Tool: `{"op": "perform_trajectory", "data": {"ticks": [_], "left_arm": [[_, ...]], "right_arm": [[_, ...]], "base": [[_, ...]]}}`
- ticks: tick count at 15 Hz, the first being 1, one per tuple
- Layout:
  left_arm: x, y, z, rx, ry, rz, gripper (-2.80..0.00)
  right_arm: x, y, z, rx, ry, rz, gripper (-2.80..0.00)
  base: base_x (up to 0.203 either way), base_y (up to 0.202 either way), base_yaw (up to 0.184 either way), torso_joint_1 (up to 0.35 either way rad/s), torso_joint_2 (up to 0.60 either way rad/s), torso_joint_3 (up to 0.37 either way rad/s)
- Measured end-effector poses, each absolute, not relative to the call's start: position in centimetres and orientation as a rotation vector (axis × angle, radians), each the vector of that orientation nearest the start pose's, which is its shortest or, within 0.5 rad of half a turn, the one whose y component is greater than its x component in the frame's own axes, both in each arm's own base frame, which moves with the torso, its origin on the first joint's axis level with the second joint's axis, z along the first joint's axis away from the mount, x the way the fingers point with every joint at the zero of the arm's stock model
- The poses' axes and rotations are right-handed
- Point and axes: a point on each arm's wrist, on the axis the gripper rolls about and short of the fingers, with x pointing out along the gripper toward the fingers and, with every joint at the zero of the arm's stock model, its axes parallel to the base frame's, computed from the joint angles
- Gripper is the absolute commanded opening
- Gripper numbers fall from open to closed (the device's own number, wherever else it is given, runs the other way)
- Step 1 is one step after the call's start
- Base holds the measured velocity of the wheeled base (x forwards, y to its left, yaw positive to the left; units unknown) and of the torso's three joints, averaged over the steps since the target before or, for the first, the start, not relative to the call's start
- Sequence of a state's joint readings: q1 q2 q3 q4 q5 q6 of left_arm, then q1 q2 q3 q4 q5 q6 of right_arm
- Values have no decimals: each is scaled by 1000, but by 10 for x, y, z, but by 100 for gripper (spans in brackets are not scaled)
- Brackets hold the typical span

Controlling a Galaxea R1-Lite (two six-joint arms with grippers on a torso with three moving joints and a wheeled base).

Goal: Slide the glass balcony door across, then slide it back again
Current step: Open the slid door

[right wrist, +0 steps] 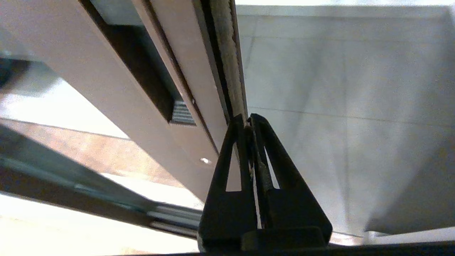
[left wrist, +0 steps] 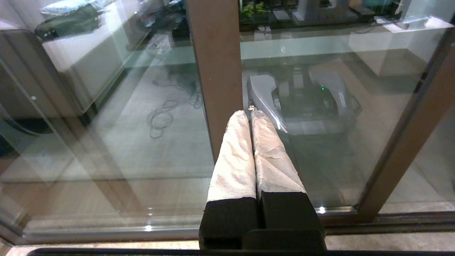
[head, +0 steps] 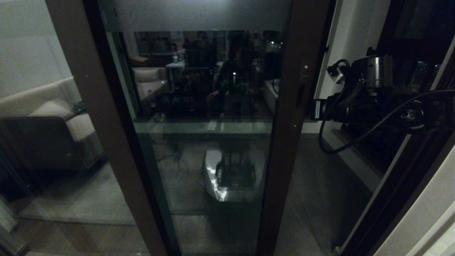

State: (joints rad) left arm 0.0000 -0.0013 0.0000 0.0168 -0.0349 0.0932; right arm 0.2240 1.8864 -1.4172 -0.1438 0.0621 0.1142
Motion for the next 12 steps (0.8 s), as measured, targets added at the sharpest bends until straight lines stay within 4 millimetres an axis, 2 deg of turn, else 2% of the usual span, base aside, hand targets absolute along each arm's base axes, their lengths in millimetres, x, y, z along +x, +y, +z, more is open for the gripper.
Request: {"op": "perform_trajectory", "data": {"ticks": [6, 12], "left_arm": [[-23, -1, 74, 93, 14, -35, -280], [-23, -1, 74, 93, 13, -36, -280]], "right_arm": [[369, 93, 241, 85, 332, 248, -280], [370, 109, 242, 115, 289, 224, -280]], "base": [[0, 0, 0, 0, 0, 0], [0, 0, 0, 0, 0, 0]]}}
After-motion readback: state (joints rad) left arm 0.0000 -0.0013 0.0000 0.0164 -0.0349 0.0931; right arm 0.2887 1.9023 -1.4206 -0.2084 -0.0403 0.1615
